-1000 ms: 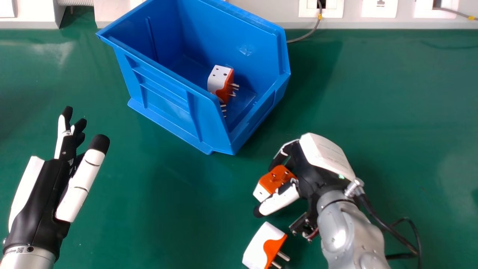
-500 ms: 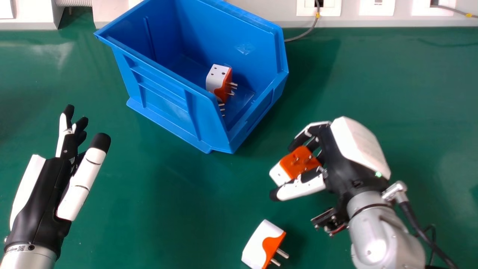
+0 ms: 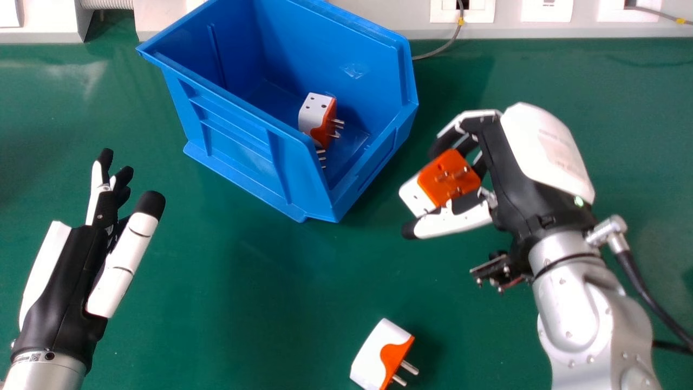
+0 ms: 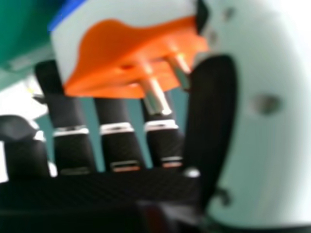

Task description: Pick all objects and put in blue box

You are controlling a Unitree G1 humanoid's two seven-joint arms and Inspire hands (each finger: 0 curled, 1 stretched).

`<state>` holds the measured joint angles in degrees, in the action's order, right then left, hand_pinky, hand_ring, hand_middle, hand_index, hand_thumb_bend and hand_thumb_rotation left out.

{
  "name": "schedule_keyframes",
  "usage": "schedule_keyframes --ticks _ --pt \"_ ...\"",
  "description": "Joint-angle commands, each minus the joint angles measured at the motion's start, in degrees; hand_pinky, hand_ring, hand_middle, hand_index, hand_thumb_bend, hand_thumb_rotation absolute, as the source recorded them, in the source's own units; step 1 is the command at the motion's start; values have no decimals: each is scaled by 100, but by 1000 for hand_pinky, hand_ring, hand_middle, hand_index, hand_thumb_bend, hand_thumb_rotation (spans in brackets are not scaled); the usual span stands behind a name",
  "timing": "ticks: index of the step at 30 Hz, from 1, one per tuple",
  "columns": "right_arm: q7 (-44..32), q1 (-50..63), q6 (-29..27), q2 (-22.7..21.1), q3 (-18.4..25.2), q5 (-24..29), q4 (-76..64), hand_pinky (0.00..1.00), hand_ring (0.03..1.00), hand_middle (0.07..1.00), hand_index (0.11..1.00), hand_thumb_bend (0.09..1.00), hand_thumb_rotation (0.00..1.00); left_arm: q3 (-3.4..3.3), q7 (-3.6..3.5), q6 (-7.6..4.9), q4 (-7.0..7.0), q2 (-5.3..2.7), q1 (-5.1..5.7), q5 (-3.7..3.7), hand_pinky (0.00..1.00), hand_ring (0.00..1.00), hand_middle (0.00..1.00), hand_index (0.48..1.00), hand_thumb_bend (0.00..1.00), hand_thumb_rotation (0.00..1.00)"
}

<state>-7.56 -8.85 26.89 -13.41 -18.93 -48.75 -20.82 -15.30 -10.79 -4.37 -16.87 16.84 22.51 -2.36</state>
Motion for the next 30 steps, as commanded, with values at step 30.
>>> schedule_keyframes --ticks 30 --pt "861 -4586 -1657 793 -557 276 5494 60 106 467 488 522 0 4 15 -394 95 18 9 8 938 1000 1000 980 648 1000"
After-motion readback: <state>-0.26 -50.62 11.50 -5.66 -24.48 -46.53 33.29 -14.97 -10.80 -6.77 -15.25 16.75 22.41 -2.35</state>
